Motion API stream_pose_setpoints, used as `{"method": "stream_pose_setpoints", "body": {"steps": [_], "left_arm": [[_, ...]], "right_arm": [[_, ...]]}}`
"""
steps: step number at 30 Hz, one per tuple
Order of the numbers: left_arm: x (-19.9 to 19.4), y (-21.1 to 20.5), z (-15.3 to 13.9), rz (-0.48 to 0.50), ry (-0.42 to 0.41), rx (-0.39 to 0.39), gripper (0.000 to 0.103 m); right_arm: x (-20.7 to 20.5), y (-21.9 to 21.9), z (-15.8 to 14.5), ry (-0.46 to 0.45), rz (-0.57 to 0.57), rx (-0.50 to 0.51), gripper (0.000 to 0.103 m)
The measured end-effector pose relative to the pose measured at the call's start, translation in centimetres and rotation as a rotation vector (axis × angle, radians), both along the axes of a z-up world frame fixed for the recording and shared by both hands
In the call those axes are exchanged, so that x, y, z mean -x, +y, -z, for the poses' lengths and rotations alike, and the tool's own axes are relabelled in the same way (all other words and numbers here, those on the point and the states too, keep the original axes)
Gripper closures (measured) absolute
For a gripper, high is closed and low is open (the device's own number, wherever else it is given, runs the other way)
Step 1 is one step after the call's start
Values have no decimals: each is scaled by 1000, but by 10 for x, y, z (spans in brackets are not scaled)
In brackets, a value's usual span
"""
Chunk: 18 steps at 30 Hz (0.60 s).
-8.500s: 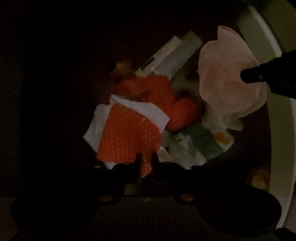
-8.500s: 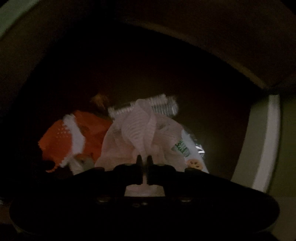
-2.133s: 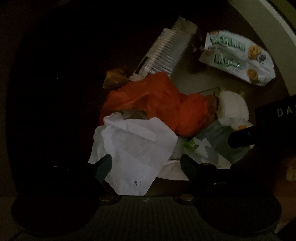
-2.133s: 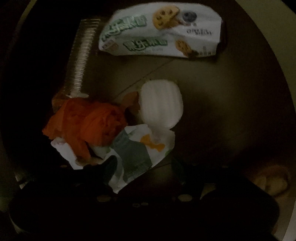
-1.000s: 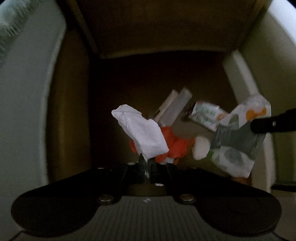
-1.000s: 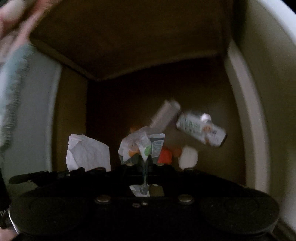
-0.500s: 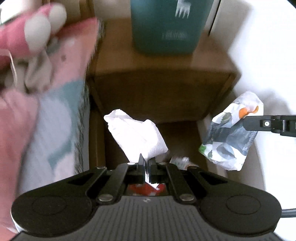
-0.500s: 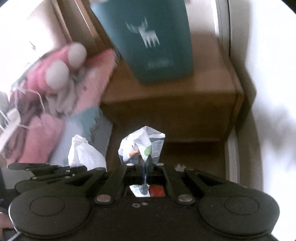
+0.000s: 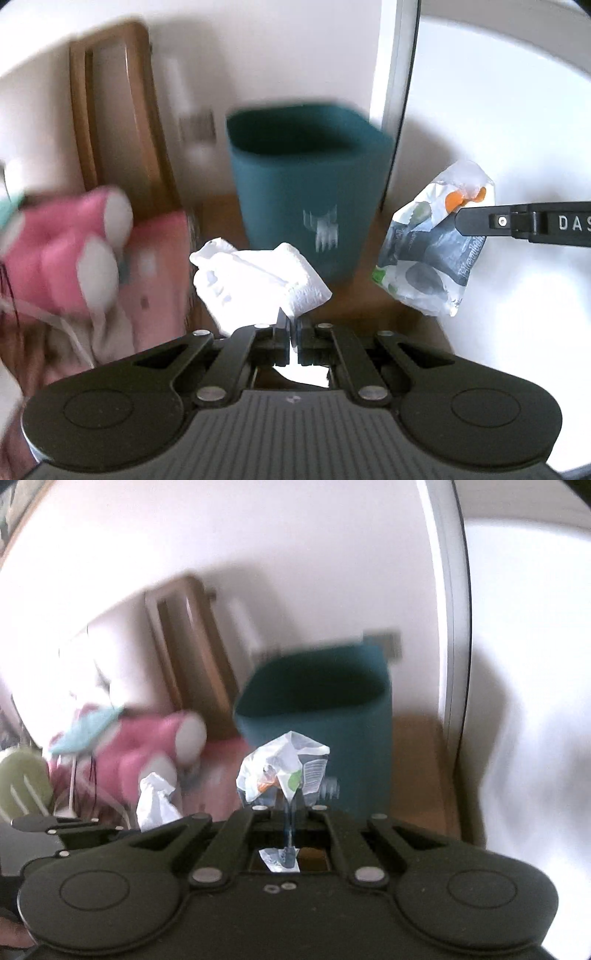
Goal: Collect trash
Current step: 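Lift the tissue and printed bag up over the teal wastebasket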
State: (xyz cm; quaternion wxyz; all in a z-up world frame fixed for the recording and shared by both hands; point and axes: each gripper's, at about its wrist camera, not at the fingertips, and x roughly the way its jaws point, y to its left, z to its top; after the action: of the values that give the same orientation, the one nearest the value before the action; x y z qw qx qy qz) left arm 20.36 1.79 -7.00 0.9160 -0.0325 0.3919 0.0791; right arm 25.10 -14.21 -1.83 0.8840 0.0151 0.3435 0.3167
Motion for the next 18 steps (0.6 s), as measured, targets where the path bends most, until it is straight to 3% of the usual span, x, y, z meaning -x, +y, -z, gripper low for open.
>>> {"method": "stream_pose_setpoints", "body": {"steps": [9, 13, 18], "left_arm": [[-62, 8, -90, 41, -229, -22, 100], [-92, 10, -119, 54, -311, -20, 100], [-126, 13, -127, 39, -344, -6, 100]], "right_arm": [[-68, 18, -64, -163, 28, -63, 103], [-96, 28, -69, -182, 29, -54, 103], [-124, 39, -54, -139, 35, -39, 103]]}}
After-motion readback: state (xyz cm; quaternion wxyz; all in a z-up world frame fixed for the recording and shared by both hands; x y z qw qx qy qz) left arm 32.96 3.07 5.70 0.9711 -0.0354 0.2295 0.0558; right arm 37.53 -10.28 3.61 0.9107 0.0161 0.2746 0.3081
